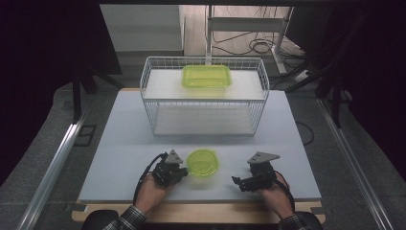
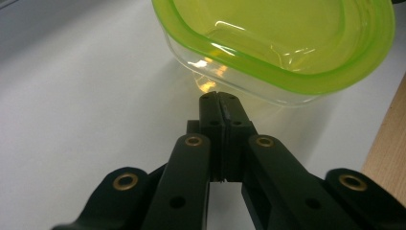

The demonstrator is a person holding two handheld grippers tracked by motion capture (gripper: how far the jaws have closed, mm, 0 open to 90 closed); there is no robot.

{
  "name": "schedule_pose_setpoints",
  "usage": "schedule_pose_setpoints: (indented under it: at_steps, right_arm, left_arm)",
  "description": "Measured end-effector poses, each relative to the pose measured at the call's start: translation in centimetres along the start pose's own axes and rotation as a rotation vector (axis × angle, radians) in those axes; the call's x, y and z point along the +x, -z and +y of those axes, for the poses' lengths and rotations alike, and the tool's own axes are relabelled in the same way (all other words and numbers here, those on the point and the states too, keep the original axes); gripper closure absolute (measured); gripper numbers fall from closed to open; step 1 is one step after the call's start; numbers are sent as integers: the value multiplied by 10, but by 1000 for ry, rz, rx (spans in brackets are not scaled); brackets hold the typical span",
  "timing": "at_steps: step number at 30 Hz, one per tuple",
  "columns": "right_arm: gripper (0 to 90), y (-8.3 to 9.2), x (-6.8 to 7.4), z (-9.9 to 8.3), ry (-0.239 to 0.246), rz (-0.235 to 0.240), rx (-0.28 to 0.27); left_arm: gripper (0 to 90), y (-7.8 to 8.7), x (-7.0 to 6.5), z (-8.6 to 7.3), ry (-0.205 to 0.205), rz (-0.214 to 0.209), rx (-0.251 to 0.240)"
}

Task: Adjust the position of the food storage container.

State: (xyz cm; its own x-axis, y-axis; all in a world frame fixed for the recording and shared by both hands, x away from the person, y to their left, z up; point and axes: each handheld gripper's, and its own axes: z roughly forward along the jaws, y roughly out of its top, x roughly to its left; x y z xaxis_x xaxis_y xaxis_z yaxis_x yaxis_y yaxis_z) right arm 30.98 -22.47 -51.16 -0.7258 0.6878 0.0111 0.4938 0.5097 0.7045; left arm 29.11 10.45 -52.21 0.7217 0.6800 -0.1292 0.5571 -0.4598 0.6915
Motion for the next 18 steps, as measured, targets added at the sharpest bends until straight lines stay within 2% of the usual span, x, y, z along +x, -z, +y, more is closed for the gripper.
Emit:
schedule_pose_setpoints:
  at_steps: [2,4,8,16,18]
  right_arm:
    - [70,0,0,0,-3,-1,0]
    - [70,1,-1,0,-7,0,-6]
    - [68,2,-2,0,-15,6,-19]
    - [65,3,-2,1,-22,20,-38]
    - [65,3,-3,0,-21,21,-43]
  left_arm:
    - [860,6,1,-2,0,13,-16]
    - [778,12,3,-4,0,21,-36]
    - [559,24,4,-10,5,63,-77]
    - [186,38,6,-23,-1,119,-95]
    - [144,40,6,-26,4,134,-99]
